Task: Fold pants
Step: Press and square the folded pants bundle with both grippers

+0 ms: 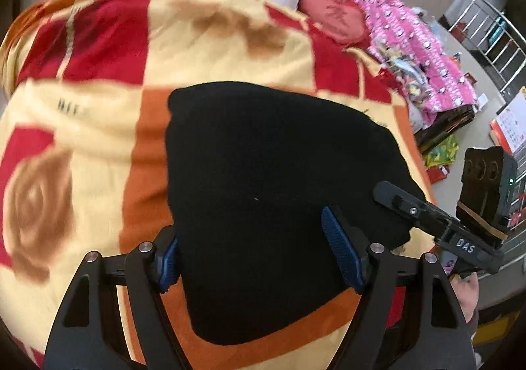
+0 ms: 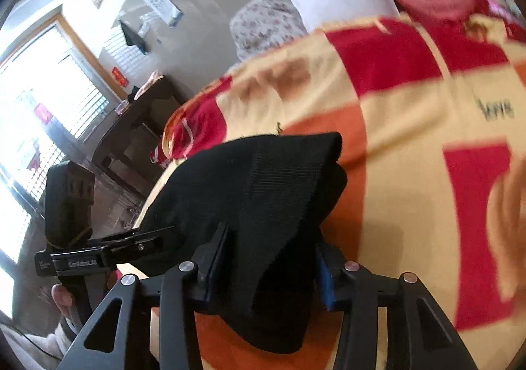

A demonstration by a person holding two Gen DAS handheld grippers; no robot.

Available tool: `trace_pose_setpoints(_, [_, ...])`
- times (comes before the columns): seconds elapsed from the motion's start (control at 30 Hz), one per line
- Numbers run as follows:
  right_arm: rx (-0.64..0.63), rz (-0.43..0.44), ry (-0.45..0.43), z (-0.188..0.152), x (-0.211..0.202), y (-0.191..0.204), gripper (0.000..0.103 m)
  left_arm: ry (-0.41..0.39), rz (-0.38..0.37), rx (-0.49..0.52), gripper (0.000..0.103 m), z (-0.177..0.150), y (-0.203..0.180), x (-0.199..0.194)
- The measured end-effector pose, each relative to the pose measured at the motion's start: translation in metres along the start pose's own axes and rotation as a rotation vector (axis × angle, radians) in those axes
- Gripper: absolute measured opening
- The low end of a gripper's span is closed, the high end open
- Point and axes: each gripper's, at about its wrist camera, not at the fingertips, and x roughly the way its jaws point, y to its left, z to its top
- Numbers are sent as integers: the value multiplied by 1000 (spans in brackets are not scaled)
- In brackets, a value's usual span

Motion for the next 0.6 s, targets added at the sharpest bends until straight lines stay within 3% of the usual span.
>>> trace_pose_setpoints(0.23, [-15, -64, -43, 54, 34, -13, 44, -28, 58, 3, 77, 50, 9, 32])
trace_pose_setpoints(0.33, [3, -132, 70, 61, 73, -31, 49, 30, 143, -11, 77, 59, 19, 66])
trace_pose_setpoints(0.37, [7, -153, 86, 59, 80, -36, 54, 47, 141, -19, 79, 58, 23, 74])
trace_pose_setpoints(0.47, [22, -155, 46, 57, 65, -37, 54, 39, 129, -18, 79, 56, 25, 71])
trace_pose_setpoints(0.6, [-29, -209, -32, 60, 31, -19, 54, 12, 178, -1, 79, 55, 22, 60])
